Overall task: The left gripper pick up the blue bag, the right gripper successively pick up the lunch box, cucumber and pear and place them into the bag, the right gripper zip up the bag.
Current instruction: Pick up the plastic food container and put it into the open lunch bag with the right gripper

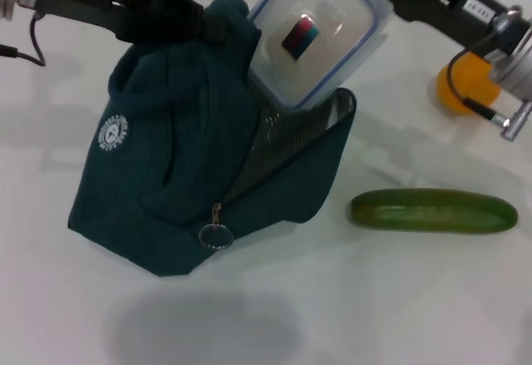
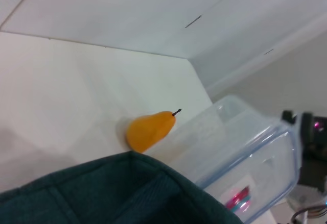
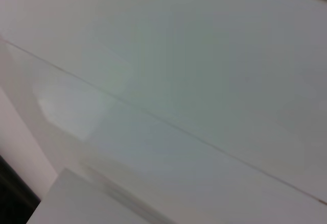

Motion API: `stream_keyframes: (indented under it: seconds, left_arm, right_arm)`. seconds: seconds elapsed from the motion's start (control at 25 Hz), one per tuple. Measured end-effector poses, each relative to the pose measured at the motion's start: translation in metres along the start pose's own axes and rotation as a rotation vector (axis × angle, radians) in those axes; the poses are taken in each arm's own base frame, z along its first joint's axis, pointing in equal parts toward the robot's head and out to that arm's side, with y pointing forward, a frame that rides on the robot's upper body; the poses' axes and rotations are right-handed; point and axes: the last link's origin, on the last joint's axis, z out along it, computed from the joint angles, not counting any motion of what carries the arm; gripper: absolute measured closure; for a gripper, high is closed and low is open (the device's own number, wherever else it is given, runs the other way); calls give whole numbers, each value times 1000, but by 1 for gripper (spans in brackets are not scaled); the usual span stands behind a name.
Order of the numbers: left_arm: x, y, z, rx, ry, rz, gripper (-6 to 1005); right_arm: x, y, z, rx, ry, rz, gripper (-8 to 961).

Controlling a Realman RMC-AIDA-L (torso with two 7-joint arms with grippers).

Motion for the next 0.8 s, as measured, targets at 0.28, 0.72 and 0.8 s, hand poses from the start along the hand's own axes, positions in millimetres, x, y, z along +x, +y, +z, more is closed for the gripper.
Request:
stream_keyframes:
  seconds: [0.28,0.72,0.8]
  left_arm:
    - [-1,-1,0,-17,8,-10,953]
    - [-9,-5,11,-66,-12,-41,953]
    - [-11,-7,15,-82,-22,-49,953]
  right_arm:
    - [14,-4,1,25,35,10,830]
    - [23,-14,1,90,74,3,827]
    - [24,-18,0,117,79,-3,826]
